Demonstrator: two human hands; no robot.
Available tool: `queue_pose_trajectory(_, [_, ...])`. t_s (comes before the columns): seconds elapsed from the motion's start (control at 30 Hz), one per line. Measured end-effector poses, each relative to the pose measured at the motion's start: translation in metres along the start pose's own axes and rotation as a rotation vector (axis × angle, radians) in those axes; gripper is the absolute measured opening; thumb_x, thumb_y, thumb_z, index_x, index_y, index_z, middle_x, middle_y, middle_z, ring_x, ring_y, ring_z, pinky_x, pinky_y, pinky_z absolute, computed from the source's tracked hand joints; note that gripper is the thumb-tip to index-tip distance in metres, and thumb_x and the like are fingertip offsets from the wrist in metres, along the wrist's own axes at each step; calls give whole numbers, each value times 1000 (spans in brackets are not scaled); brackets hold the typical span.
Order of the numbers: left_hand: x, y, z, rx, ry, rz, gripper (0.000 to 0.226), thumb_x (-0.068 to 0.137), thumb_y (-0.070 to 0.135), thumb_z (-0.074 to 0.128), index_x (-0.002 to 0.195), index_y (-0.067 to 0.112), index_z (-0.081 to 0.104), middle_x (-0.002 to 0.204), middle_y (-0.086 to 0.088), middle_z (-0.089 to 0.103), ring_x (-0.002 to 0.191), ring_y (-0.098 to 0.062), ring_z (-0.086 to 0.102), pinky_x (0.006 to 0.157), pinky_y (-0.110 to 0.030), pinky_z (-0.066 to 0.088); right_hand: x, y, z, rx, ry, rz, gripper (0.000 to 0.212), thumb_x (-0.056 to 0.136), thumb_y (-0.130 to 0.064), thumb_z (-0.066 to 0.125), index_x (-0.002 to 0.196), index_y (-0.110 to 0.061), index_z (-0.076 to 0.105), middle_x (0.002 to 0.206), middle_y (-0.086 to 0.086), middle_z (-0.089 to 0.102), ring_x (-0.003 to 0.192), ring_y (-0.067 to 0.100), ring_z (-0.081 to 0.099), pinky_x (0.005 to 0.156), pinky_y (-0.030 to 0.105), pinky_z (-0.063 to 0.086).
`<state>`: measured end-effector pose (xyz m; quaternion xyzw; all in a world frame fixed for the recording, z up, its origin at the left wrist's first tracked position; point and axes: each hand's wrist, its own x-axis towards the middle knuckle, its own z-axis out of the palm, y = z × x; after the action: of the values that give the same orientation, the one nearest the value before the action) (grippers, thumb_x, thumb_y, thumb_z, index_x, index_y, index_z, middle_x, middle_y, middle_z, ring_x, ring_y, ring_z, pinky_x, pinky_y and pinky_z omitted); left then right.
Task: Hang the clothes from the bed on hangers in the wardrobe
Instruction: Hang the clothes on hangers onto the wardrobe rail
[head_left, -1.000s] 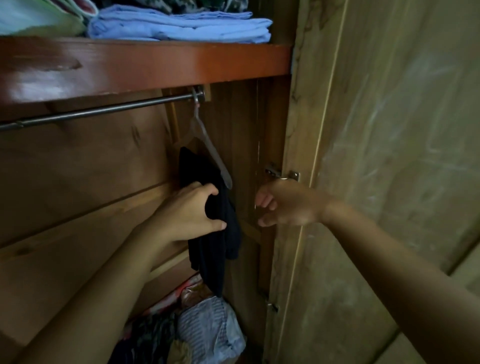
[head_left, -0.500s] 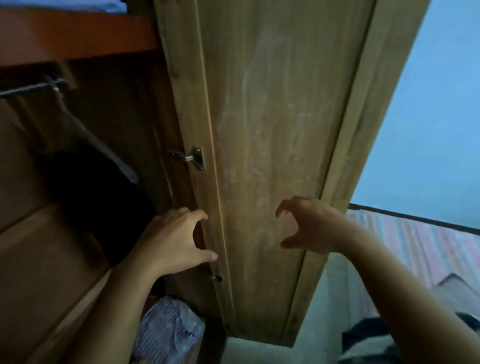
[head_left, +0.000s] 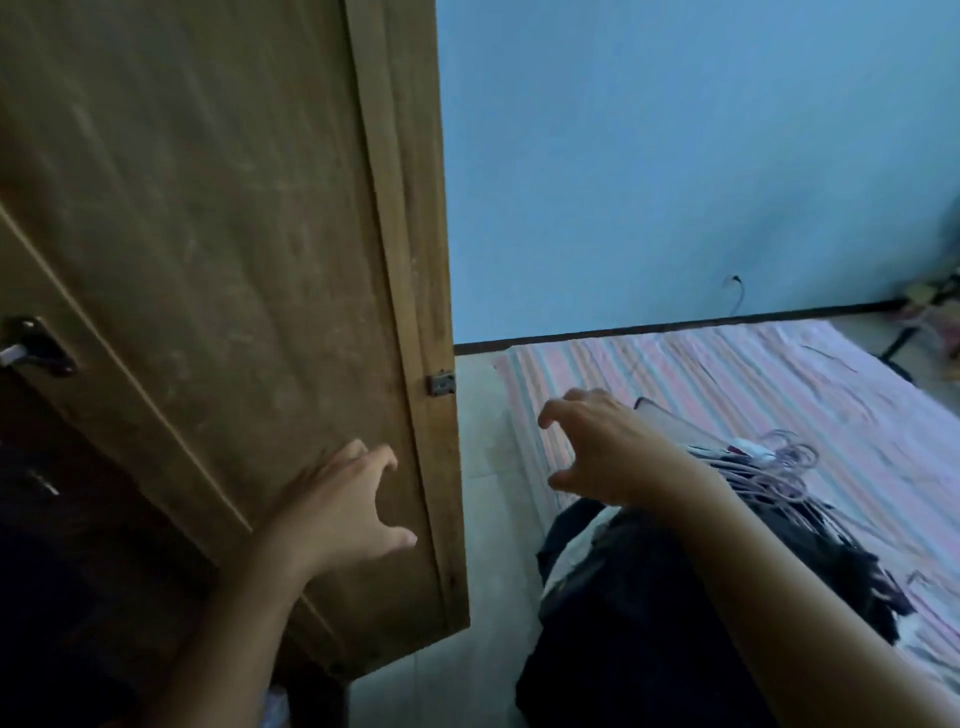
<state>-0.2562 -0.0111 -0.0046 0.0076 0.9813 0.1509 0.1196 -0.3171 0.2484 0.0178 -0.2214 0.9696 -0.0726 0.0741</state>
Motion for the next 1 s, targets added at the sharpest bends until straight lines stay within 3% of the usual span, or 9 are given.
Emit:
queue_pose_trajectory(0.17, [34, 47, 22, 31, -87, 178, 71, 76, 53, 75, 135, 35, 40, 136, 9, 39, 120, -10, 40, 94, -32, 46, -28, 50, 4, -9, 13, 120, 57, 83, -36, 73, 134, -23, 52, 129, 2, 55, 117, 21, 49, 97, 37, 48])
queue_pose_trajectory(0.33, [71, 112, 41, 143, -74, 311, 72, 75, 61, 69, 136, 36, 39, 132, 9, 44, 118, -12, 45, 96, -33, 45, -52, 107, 6, 4, 31, 224, 50, 81, -31, 70, 127, -17, 57, 120, 5, 58, 113, 25, 52, 92, 40, 50])
queue_pose_trajectory(0.5, [114, 187, 59, 180, -67, 427, 75, 78, 62, 65, 139, 31, 33, 132, 6, 46, 115, -14, 47, 92, -31, 46, -74, 173, 13, 25, 23, 340, 31, 77, -25, 66, 105, -14, 60, 107, 5, 58, 104, 27, 55, 75, 39, 51])
queue_pose_trajectory(0.6, [143, 228, 74, 196, -73, 496, 74, 77, 64, 63, 136, 29, 37, 130, 8, 46, 114, -12, 48, 92, -33, 48, -82, 213, 19, 46, 45, 412, 20, 77, -24, 65, 92, -19, 51, 100, 0, 55, 99, 24, 55, 60, 34, 45])
queue_pose_trajectory(0.8, [212, 309, 124, 129, -63, 577, 53, 86, 49, 63, 130, 25, 47, 124, 6, 52, 114, -15, 51, 92, -33, 47, -89, 302, 47, 97, 74, 602, 21, 79, -30, 64, 91, -18, 51, 101, 2, 56, 98, 28, 56, 72, 41, 52])
queue_pose_trajectory(0.9, [245, 342, 156, 71, -63, 584, 29, 90, 39, 62, 114, 26, 53, 112, 7, 54, 105, -17, 53, 84, -31, 46, -95, 345, 65, 83, 96, 667, 24, 84, -30, 61, 104, -17, 56, 108, 4, 58, 103, 28, 57, 74, 37, 49])
queue_pose_trajectory(1.0, [278, 372, 188, -15, -88, 565, 14, 90, 31, 63, 94, 29, 50, 98, 9, 53, 91, -15, 54, 73, -28, 43, -100, 387, 88, -29, 82, 678, 33, 92, -33, 57, 120, -15, 52, 121, 5, 58, 113, 28, 53, 89, 37, 45])
